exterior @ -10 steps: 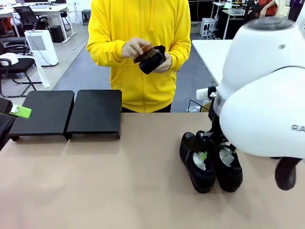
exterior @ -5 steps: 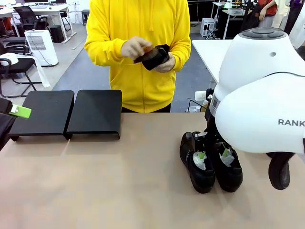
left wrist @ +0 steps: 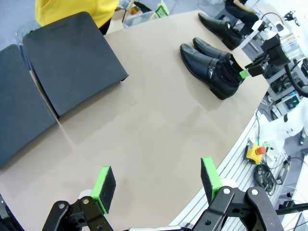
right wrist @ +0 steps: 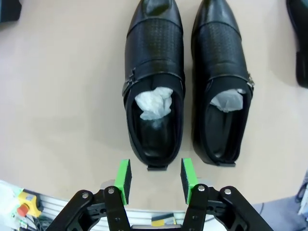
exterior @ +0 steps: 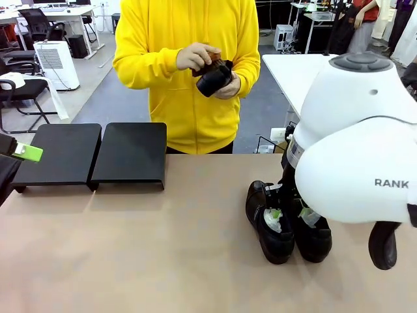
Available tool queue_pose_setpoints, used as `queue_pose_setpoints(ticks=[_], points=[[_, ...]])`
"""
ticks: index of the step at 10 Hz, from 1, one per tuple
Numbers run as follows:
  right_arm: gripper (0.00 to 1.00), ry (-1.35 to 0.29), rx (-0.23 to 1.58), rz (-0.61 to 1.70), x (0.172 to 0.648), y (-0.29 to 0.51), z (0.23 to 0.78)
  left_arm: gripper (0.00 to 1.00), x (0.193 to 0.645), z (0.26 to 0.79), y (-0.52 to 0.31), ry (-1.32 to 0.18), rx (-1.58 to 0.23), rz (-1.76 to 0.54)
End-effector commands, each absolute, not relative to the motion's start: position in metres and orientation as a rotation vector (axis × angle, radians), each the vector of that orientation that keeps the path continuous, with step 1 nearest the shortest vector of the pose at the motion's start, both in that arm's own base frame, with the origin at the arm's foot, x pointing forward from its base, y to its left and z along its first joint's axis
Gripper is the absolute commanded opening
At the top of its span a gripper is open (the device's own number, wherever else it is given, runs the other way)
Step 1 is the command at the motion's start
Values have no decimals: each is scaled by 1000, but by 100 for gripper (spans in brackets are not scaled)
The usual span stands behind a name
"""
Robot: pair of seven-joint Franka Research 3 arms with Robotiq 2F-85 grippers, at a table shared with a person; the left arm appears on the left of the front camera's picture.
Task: Organize the shoes by placing them on the stand.
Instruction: Pick up one Shoe and place it in the middle of the table.
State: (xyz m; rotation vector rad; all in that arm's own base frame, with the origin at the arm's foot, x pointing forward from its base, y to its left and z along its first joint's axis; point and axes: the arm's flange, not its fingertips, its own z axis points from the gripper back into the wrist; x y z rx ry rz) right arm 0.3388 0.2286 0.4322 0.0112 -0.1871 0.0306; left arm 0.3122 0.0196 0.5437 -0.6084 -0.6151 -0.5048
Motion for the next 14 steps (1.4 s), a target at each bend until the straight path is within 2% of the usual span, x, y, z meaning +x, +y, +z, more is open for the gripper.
queue_pose_setpoints(ticks=[1, 14], points=[[56, -228, 29, -7, 349, 230, 414, 92, 312, 542, 20, -627, -627, -521], [56, -134, -51, -65, 390, 228, 350, 92, 312, 542, 20, -627, -627, -521]])
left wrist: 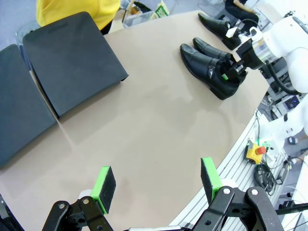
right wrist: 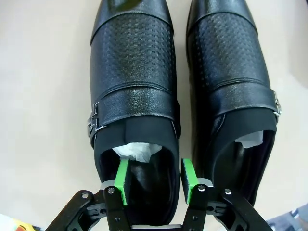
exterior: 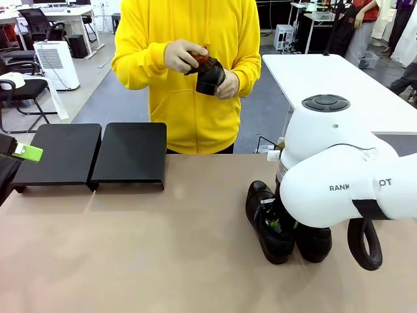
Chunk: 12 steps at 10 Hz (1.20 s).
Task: Organize the shoes by placing them on the stand.
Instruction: Pick up one Shoe and place it in the middle of the table.
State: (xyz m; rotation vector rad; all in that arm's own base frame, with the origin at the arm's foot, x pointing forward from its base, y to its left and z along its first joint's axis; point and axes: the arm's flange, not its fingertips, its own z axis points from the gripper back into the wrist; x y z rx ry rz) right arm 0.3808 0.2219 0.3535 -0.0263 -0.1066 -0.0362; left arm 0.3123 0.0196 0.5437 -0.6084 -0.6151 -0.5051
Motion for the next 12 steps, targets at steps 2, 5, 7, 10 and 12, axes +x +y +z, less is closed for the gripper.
queue_pose_setpoints(ticks=[2, 5, 7, 10, 12], points=[[56, -129, -47, -61, 392, 228, 346, 92, 312, 542, 20, -627, -627, -521], [12, -133, -34, -63, 392, 226, 346, 92, 312, 542, 20, -627, -627, -521], [0, -119, -22, -73, 391, 222, 346, 92, 312, 542, 20, -627, -627, -521], [0, -103, -27, -74, 391, 219, 345, 92, 312, 542, 20, -627, -627, -521], [0, -75, -20, -94, 390, 220, 349, 92, 312, 542, 20, -627, -627, -521]])
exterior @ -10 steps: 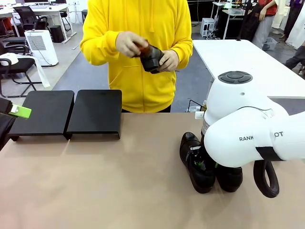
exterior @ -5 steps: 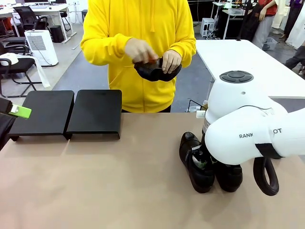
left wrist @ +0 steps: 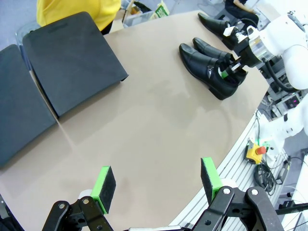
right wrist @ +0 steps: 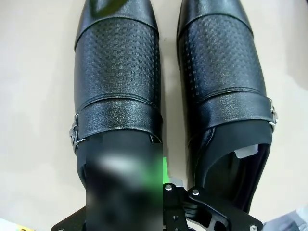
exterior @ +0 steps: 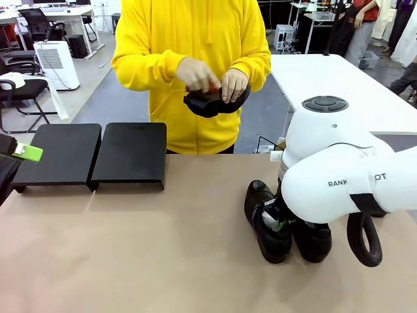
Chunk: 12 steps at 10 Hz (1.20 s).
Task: Organize the shoes by placing them on the stand.
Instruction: Pick up one Shoe and place it in the middle of the table.
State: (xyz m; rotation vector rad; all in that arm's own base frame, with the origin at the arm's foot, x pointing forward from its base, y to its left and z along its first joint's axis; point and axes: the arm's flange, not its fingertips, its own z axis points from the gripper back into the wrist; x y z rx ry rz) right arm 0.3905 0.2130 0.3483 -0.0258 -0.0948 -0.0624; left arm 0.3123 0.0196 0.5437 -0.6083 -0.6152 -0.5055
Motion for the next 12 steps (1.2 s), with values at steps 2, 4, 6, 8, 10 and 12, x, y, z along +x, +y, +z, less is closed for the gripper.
queue_pose_setpoints(ticks=[2, 4, 6, 8, 10, 12], points=[[0, -158, 16, -101, 370, 228, 398, 92, 312, 542, 20, -627, -627, -521], [0, -249, 58, -90, 341, 248, 445, 92, 312, 542, 20, -627, -627, -521], [0, -237, 126, -51, 317, 275, 463, 92, 312, 542, 20, -627, -627, -521], [0, -258, 92, -37, 323, 265, 462, 92, 312, 542, 20, -627, -627, -521], [0, -258, 92, -37, 323, 265, 462, 92, 312, 542, 20, -627, -627, -521], [0, -219, 106, -57, 308, 290, 458, 92, 312, 542, 20, -627, -627, -521]])
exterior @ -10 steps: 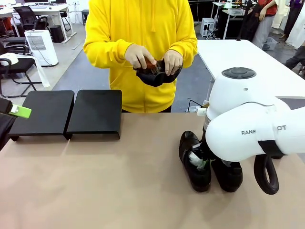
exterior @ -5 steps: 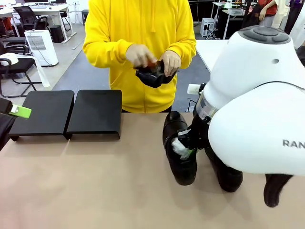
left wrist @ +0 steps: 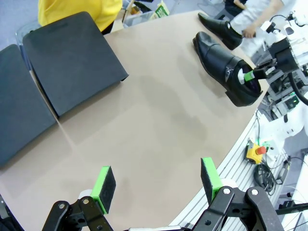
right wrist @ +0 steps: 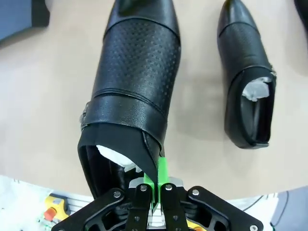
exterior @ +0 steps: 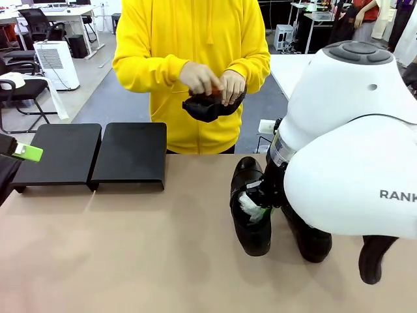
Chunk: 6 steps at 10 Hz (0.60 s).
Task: Organize the shoes by placing them on the stand.
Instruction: Pick up one Shoe and place it in the middle of the table.
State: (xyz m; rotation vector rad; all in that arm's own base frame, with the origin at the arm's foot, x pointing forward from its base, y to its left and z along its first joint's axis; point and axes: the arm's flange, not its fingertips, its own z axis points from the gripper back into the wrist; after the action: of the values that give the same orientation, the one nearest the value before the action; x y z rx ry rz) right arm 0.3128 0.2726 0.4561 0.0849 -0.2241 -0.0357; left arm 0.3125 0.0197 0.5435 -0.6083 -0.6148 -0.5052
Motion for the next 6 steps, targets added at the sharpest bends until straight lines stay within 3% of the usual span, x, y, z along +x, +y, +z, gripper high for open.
queue_pose_setpoints(ticks=[1, 6], points=[[0, -202, 164, -70, 303, 314, 451, 92, 312, 542, 20, -627, -627, -521], [0, -203, 187, -19, 282, 427, 390, 92, 312, 542, 20, -627, -627, -521]])
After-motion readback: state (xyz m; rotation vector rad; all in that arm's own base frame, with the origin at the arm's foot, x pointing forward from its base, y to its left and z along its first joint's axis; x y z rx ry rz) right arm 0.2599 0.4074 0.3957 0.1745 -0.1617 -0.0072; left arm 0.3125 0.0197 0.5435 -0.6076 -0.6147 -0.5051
